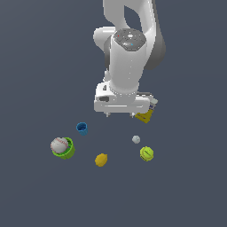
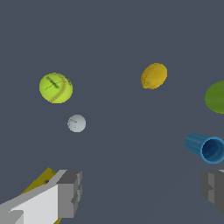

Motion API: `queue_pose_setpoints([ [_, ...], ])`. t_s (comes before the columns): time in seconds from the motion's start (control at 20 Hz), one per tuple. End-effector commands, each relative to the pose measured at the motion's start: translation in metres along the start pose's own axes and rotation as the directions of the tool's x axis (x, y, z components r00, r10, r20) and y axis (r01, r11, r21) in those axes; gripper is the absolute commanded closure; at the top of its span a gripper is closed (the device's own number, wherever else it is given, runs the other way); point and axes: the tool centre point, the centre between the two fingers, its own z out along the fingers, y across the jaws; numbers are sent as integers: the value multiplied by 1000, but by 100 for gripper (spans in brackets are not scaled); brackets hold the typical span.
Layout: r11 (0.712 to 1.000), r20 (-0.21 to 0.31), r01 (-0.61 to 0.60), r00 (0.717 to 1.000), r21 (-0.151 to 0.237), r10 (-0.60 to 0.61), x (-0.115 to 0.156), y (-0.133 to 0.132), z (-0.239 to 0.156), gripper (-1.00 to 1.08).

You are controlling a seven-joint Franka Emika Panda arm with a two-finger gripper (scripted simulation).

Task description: Pick up a designated object from a clutter of objects.

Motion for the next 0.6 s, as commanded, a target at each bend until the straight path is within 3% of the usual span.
queue_pose_setpoints([
  [0.0,1000,-7,-14,1000,1,14,7,-15,23,-92],
  [0.55,997,-36,-73,997,21,74,19,-81,121,-92],
])
